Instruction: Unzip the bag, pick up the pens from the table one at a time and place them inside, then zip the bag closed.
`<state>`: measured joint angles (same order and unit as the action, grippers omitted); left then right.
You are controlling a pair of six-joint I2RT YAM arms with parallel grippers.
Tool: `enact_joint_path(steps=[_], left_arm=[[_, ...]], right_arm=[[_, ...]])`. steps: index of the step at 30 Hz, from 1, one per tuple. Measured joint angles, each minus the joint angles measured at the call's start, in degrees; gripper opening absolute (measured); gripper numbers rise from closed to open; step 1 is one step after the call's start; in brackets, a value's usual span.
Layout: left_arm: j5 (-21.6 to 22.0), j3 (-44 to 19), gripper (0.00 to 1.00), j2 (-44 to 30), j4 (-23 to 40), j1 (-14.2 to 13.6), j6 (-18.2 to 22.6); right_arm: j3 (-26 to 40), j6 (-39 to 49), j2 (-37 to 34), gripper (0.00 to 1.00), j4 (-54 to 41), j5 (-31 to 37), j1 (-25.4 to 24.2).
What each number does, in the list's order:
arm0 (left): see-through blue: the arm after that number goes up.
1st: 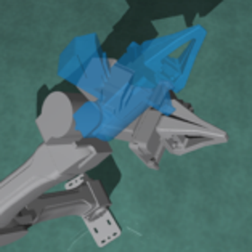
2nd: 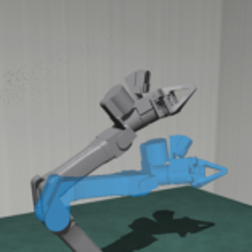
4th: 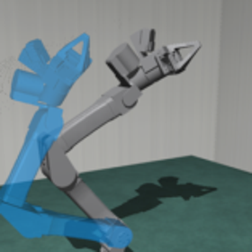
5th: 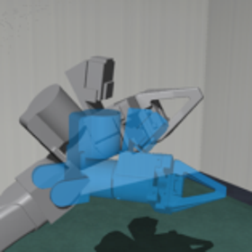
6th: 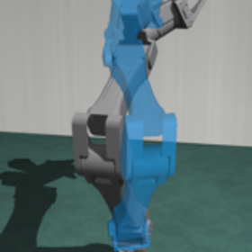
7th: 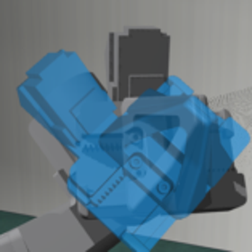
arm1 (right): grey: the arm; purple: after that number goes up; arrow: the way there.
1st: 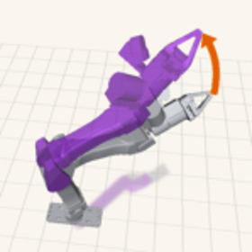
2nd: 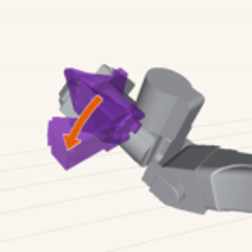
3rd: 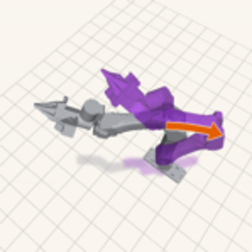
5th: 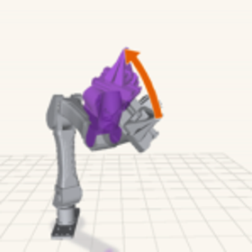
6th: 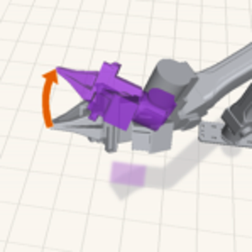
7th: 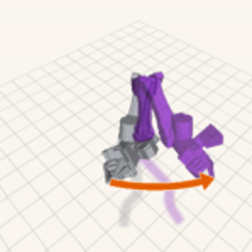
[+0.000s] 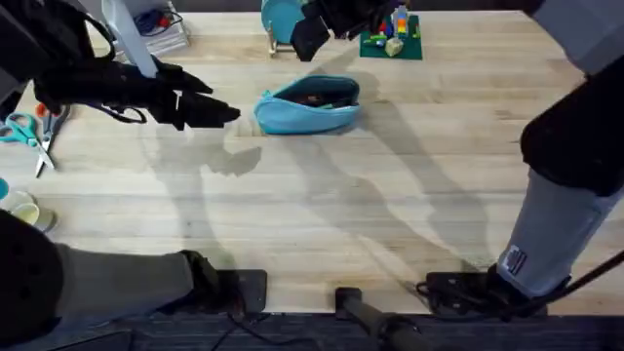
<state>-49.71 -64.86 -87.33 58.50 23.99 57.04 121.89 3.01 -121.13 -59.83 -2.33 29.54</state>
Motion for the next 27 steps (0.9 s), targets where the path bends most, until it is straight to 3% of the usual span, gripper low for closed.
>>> enact_joint_path(steps=[15,27], left_arm=[[0.0,0.0,0.993,0.0,-0.04,0.0,0.02],[0.0,0.0,0.993,0.0,-0.02,0.0,0.02]], right_arm=[[0.0,1.75,0.0,0.996,1.22,0.17,7.61],[0.0,1.7,-0.02,0.996,4.41,0.2,9.58]])
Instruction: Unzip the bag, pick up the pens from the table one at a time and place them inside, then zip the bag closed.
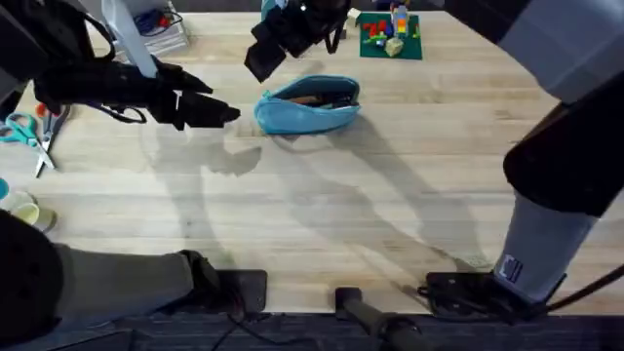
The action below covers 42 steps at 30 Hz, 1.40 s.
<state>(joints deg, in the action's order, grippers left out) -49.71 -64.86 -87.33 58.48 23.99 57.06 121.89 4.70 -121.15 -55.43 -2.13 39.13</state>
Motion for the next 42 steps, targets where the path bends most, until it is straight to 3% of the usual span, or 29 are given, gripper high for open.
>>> enact_joint_path(steps=[17,42], left_arm=[[0.0,0.0,0.993,0.0,0.0,0.0,-0.02],[0.0,0.0,0.993,0.0,0.0,0.0,-0.02]], right_arm=[[0.07,-1.98,-6.43,0.996,2.16,-0.02,1.65],[0.07,-5.17,-7.34,0.966,3.99,-0.02,3.7]])
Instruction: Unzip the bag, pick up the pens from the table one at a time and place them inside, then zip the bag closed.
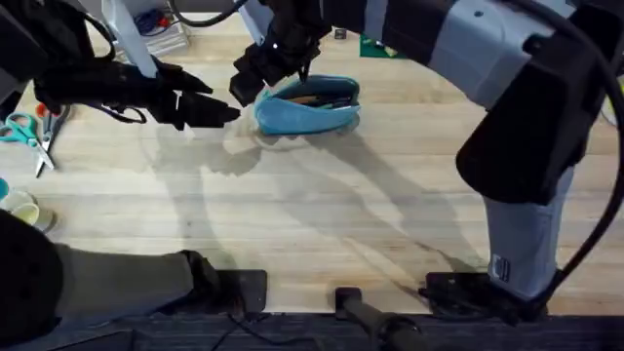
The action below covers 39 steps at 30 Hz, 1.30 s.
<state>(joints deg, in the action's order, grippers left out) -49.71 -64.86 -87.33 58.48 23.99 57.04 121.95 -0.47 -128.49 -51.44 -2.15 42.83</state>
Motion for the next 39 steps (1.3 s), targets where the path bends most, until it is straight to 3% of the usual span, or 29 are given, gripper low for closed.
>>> enact_joint_path(steps=[19,28,39], left_arm=[[0.0,0.0,0.993,0.0,-0.02,0.0,0.02],[0.0,0.0,0.992,0.0,0.0,0.0,0.0],[0.0,0.0,0.993,0.0,0.0,0.0,0.0]], right_arm=[[0.0,-1.27,-1.17,0.959,-0.09,0.0,0.0],[0.0,-2.16,-3.28,0.848,0.21,0.0,0.28],[0.11,-2.36,-3.26,0.799,0.39,0.0,0.28]])
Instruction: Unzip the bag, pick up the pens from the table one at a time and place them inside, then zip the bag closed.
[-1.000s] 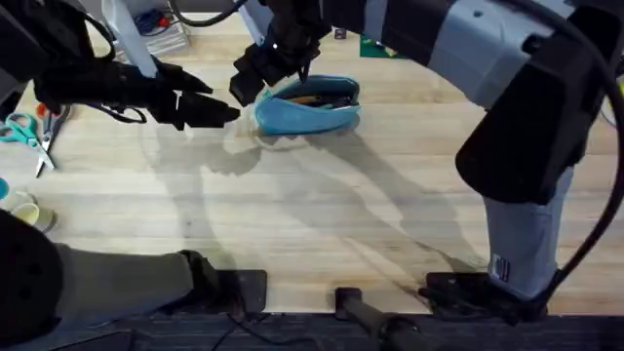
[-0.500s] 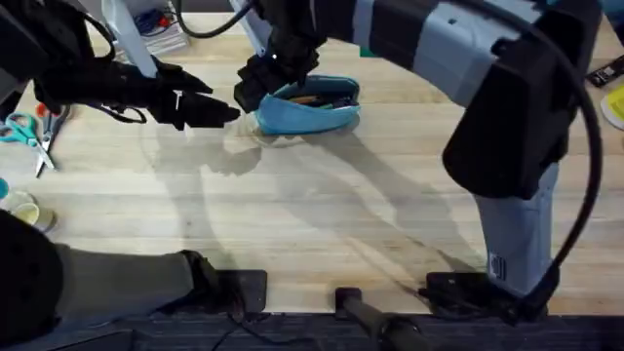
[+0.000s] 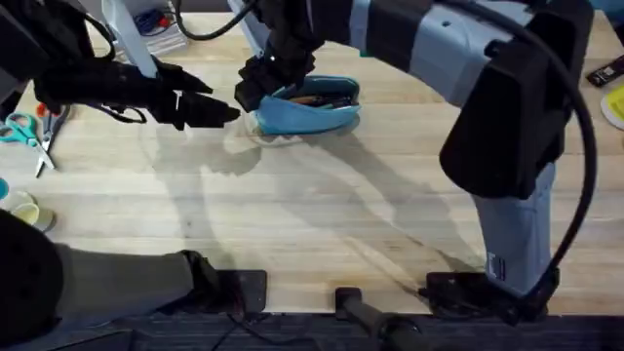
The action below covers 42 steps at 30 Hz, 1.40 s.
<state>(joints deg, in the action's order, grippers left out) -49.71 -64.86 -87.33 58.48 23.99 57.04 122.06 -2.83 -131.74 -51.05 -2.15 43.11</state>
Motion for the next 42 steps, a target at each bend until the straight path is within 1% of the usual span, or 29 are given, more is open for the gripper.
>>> enact_joint_path(steps=[2,7,9,12,15,17,19,23,24,26,29,33,35,42], left_arm=[[0.0,0.0,0.993,0.0,0.0,0.0,0.01],[0.0,0.0,0.993,0.0,0.0,0.0,0.0],[0.0,0.0,0.993,0.0,-0.01,0.0,0.0],[0.0,0.0,0.993,0.0,0.0,0.0,0.01],[0.0,0.0,0.993,0.0,-0.02,0.0,0.02],[0.0,0.0,0.993,0.0,0.0,0.0,0.0],[0.0,0.0,0.993,0.0,0.0,0.0,0.02],[0.0,0.0,0.992,0.0,0.0,0.0,0.0],[0.0,0.0,0.993,0.0,0.0,0.0,0.02],[0.0,0.0,0.993,0.0,0.0,0.0,0.0],[0.0,0.0,0.993,0.0,0.0,0.0,0.0],[0.0,0.0,0.993,0.0,0.0,0.0,0.02],[0.0,0.0,0.993,0.0,0.0,0.0,0.0],[0.0,0.0,0.993,0.0,0.0,0.0,0.02]], right_arm=[[0.52,-0.01,0.0,0.75,-0.25,-0.02,0.0],[3.28,-0.22,0.0,0.525,-1.12,0.0,0.22],[3.77,-0.2,0.0,0.48,-1.57,0.0,0.22],[3.8,-0.22,0.0,0.467,-3.18,0.0,0.22],[3.8,-0.22,0.0,0.503,-4.01,0.0,0.22],[3.8,-0.22,0.0,0.51,-4.37,0.0,0.22],[3.8,-0.23,0.0,0.503,-4.35,-0.02,0.22],[3.8,-0.42,0.0,0.46,-4.37,-0.9,0.22],[3.8,-0.42,0.0,0.445,-4.35,-1.08,0.22],[3.8,-0.58,0.0,0.354,-4.37,-1.55,0.22],[3.8,-0.61,0.0,0.265,-4.37,-2.0,0.22],[3.8,-0.73,0.0,0.064,-4.37,-2.25,0.37],[3.8,-0.74,0.0,0.037,-4.4,-2.25,0.37],[3.8,-0.81,0.0,0.03,-4.28,-2.23,0.37]])
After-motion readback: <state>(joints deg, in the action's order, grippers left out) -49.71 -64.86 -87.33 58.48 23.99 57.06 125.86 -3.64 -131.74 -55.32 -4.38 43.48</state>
